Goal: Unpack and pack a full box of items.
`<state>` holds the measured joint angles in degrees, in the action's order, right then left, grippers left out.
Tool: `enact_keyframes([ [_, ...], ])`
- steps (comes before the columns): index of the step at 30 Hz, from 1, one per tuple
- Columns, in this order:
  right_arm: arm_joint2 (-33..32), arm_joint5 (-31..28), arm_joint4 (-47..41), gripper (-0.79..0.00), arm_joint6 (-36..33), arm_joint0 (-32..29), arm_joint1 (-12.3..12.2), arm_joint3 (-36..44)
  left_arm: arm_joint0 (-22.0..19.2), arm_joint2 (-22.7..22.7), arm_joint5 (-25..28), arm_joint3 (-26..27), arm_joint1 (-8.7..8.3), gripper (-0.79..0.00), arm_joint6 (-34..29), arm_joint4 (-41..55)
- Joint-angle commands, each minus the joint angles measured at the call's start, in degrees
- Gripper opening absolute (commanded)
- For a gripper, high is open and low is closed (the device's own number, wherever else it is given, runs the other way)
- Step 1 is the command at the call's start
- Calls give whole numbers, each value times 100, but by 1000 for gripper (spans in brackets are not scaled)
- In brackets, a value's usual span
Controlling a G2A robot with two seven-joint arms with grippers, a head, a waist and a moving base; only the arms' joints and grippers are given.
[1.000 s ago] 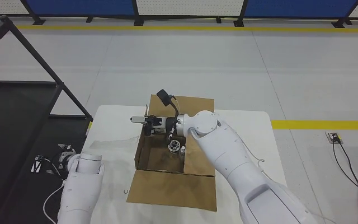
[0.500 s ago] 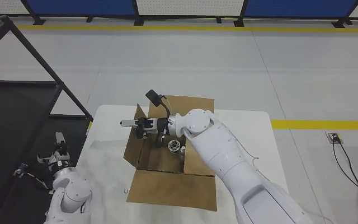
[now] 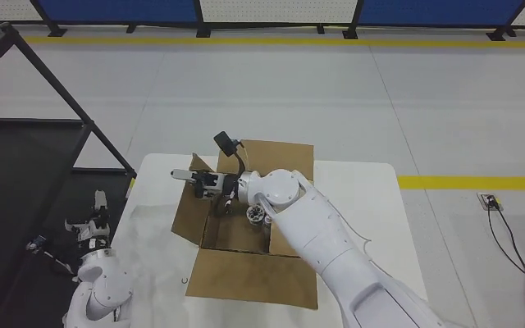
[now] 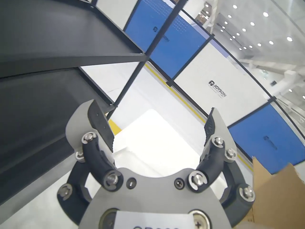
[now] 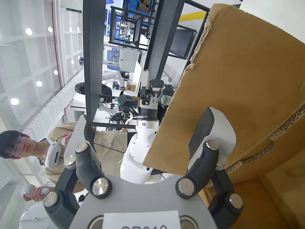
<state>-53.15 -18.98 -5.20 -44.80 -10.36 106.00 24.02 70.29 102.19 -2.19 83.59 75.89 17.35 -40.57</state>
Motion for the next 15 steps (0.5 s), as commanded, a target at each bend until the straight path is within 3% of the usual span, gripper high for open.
enact_keyframes([
  [1,29,52,23,0,108,-27,29,30,228,184,470,165,-51,0,-213,-96],
  [9,199,166,42,0,289,21,231,-232,1106,997,1938,945,-213,0,-1267,226],
  [15,317,-44,66,0,658,38,418,-519,1487,988,2443,1298,-240,0,-1510,214],
])
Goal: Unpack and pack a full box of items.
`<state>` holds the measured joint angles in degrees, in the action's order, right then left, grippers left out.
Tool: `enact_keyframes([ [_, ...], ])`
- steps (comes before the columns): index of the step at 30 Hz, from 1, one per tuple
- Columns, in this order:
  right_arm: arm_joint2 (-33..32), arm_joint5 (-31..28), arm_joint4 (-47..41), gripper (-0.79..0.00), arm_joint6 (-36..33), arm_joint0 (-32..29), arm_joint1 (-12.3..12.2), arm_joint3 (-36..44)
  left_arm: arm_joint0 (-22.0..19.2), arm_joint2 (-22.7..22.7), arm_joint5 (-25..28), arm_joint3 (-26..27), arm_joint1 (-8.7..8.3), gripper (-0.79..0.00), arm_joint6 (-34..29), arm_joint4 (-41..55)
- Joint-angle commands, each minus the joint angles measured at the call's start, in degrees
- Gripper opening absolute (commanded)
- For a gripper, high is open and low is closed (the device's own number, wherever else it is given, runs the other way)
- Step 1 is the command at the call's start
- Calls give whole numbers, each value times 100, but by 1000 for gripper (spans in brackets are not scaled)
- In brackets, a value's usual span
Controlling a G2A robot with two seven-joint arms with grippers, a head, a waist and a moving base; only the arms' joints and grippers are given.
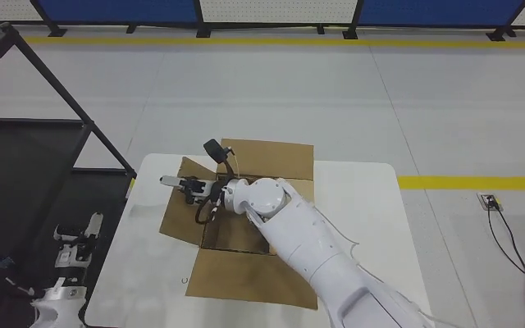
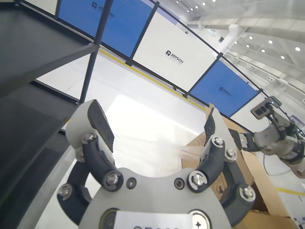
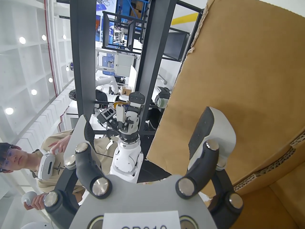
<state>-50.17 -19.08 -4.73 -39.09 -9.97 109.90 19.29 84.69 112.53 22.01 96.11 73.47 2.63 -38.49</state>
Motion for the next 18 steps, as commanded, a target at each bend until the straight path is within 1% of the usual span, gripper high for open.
enact_keyframes([
  [1,39,-60,34,0,158,-1,57,-94,69,-92,37,103,1,0,-84,-30],
  [5,82,-68,70,0,376,30,158,-271,52,-472,18,188,16,0,-85,-350],
  [9,75,-109,87,0,476,68,207,-421,29,-779,25,247,26,0,-68,-579],
  [12,43,-184,79,0,486,81,214,-501,13,-951,20,269,25,0,-129,-745],
  [18,-34,-326,77,0,465,86,192,-567,-81,-1178,4,118,10,0,-179,-1146],
])
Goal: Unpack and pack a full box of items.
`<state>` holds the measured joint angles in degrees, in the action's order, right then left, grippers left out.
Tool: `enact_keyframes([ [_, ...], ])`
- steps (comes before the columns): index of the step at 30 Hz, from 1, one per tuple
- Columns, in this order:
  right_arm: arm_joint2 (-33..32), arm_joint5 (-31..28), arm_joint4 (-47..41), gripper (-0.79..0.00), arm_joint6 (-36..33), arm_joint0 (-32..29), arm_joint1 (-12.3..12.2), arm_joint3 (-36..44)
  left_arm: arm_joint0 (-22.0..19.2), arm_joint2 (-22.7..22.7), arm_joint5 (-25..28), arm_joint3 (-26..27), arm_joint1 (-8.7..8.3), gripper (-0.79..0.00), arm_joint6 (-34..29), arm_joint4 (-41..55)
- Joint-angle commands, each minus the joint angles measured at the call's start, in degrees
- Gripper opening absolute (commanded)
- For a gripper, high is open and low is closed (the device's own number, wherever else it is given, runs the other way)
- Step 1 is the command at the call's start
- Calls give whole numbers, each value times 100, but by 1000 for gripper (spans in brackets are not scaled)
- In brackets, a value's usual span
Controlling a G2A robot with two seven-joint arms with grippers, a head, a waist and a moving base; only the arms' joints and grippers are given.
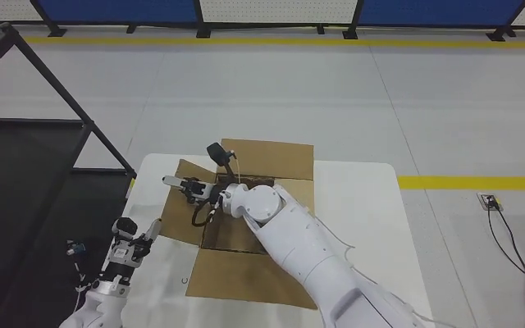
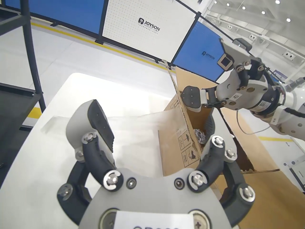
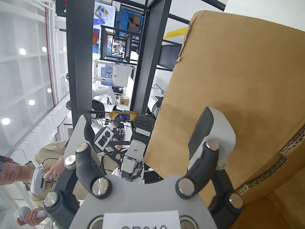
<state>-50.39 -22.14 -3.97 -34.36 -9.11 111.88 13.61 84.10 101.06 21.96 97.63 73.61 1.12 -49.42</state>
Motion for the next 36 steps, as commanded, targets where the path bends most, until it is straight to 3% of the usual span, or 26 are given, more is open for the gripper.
enact_keyframes([
  [1,-23,-41,8,0,-19,2,-11,2,-42,-49,47,-63,-12,0,-77,-113],
  [14,-238,-889,103,0,-283,-55,-217,242,-380,-109,-152,-404,-81,0,-62,-760],
  [24,-650,-1853,136,0,-773,-459,-644,1053,-705,-362,-762,-1016,-78,0,456,-1447],
  [28,-917,-1944,200,0,-948,-827,-881,1692,-836,-473,-921,-1262,-71,0,676,-1610],
  [32,-1206,-1630,424,0,-932,-1319,-1112,2555,-874,-525,-949,-1325,-71,0,758,-1619],
  [36,-1247,-1484,464,0,-947,-1405,-1146,2696,-870,-523,-1017,-1289,-72,0,765,-1587],
])
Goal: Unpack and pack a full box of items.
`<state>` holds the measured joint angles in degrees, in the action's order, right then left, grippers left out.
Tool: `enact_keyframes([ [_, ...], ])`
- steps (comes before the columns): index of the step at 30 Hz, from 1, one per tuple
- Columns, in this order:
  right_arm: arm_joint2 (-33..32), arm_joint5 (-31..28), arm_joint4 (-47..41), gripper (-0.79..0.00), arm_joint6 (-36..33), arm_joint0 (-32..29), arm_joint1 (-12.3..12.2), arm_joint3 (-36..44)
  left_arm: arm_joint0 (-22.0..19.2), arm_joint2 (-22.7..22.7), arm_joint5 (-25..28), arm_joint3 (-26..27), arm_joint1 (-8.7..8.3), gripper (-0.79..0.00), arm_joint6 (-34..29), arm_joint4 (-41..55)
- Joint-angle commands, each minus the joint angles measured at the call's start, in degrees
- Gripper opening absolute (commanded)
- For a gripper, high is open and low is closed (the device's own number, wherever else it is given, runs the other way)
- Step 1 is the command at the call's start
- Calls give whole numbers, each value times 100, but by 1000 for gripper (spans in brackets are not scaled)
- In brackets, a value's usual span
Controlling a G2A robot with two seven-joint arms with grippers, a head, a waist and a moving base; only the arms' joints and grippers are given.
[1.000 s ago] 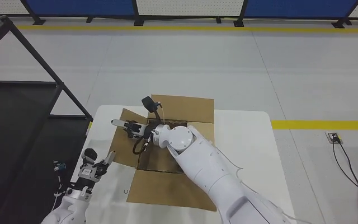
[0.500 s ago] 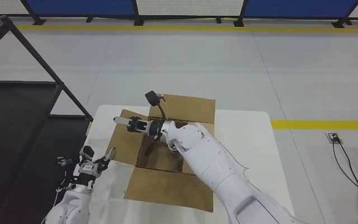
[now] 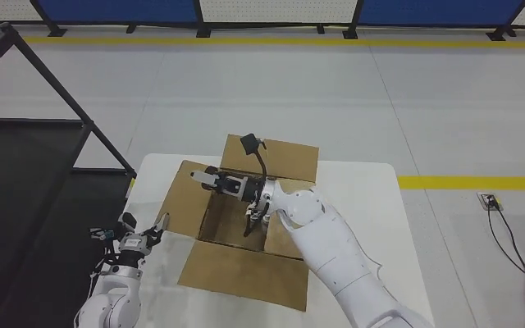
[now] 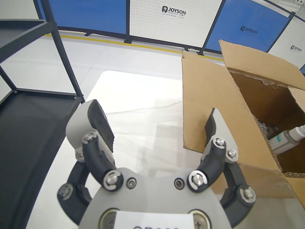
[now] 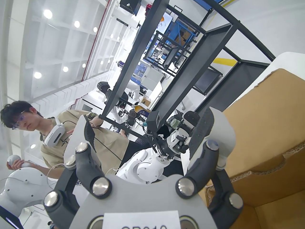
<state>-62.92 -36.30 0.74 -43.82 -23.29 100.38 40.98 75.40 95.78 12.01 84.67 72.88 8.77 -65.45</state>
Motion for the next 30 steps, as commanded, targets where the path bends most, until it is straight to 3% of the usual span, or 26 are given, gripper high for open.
enact_keyframes([
  [1,6,-68,-6,0,0,13,4,-41,0,4,-22,7,1,0,0,15],
  [18,6,-68,-6,0,0,13,4,-41,14,37,-35,24,-3,0,-49,81],
  [30,-351,-434,-252,0,-538,-674,-267,1567,249,-166,38,-53,0,0,37,15],
])
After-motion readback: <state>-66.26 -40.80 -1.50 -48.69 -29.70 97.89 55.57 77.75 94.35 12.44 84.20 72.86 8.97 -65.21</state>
